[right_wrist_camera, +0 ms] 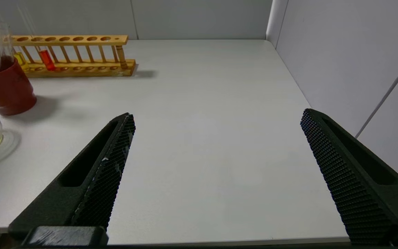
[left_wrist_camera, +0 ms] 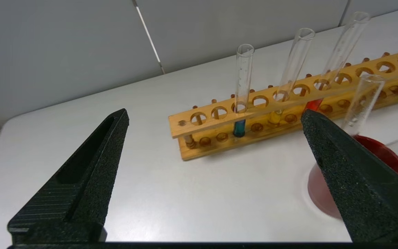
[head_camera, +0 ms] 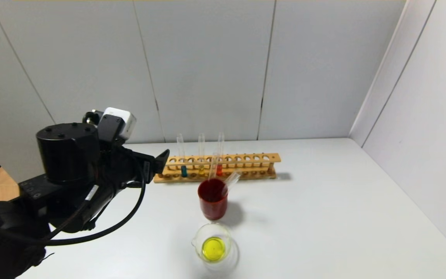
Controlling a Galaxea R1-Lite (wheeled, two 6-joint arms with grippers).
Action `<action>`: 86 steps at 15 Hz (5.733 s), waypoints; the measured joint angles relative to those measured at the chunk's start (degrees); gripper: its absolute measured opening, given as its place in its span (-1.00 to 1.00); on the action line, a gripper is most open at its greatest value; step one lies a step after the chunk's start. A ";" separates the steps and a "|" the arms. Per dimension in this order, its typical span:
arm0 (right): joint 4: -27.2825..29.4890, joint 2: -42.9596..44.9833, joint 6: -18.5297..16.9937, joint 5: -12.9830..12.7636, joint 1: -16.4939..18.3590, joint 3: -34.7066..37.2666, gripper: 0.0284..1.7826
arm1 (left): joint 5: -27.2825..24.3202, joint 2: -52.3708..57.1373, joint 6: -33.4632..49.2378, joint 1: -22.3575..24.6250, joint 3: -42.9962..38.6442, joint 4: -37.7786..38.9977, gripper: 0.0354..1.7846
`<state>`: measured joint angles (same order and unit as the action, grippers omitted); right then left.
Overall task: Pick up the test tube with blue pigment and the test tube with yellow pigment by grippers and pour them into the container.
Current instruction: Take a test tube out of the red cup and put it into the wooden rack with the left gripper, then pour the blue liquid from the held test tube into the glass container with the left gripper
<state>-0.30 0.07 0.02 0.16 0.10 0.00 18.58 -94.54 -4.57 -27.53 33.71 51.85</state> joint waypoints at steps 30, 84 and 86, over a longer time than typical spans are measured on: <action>-0.02 0.00 0.02 0.00 0.00 0.00 0.96 | -14.57 -30.77 2.01 6.84 18.91 9.23 0.96; 0.00 0.00 0.00 0.00 0.00 0.00 0.96 | -11.20 20.46 -30.15 -5.24 -3.91 -31.29 -0.70; 0.00 0.00 0.00 0.00 0.00 0.00 0.96 | -10.87 18.25 -30.46 -8.02 -4.08 -31.32 -0.70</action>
<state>-0.30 0.07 0.02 0.16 0.10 0.00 7.70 -76.29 -35.04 -35.55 29.62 20.53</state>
